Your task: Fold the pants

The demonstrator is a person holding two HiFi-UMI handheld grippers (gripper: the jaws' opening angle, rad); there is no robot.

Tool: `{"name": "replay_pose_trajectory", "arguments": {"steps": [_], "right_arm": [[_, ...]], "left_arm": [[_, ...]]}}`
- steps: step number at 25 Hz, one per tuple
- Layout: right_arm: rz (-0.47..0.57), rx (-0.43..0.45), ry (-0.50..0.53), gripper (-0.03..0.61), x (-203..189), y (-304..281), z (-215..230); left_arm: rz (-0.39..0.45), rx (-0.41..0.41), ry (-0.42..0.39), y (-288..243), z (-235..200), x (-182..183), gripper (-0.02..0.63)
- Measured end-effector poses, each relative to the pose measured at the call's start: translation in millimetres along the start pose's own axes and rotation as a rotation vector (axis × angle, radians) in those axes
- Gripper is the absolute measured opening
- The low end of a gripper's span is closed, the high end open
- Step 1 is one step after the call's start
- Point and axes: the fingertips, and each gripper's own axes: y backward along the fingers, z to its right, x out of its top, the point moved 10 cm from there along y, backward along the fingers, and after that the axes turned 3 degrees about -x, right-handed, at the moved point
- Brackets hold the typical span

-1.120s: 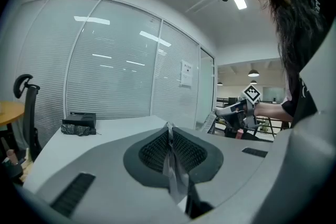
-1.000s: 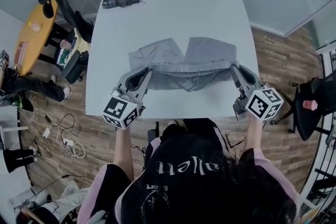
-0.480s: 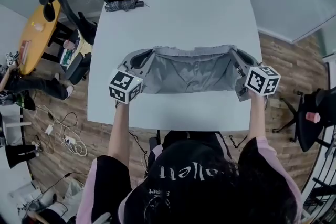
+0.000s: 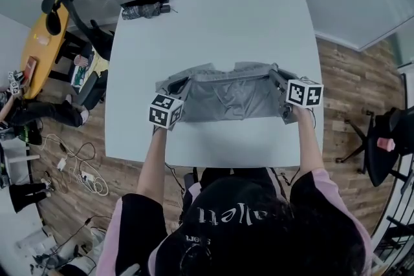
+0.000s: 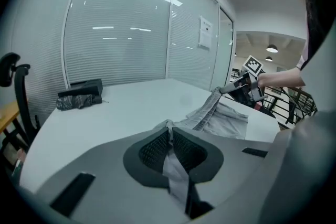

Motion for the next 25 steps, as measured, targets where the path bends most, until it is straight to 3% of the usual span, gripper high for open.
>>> {"name": "replay_pose_trajectory", "arguments": {"steps": [8,13,16,21,25], "right_arm": [[-0.119,-0.05,-0.089,0.041,-55,-11,24],[-0.149,-0.085,-0.099,0.043,-78,-12,28],[-0.155,-0.104,-0.056,0.047,-83,-9,25],[-0.165,-0.099,0.027,0.152,-88,0,13],[-0.126,-0.109,0.045,0.164,-89,15,1]], "left_arm": [[-0.143,-0.055,0.021,-25,7,-42,0.043],[-0.204,-0.077,0.005,-32,15,-58,0.043],[-0.22,-0.067,0.019,-33,21,-61,0.044],[-0.187,-0.067,0.068,-26,34,-56,0.143],[-0.09,-0.077,0.085,-5,51,-47,0.156]]}}
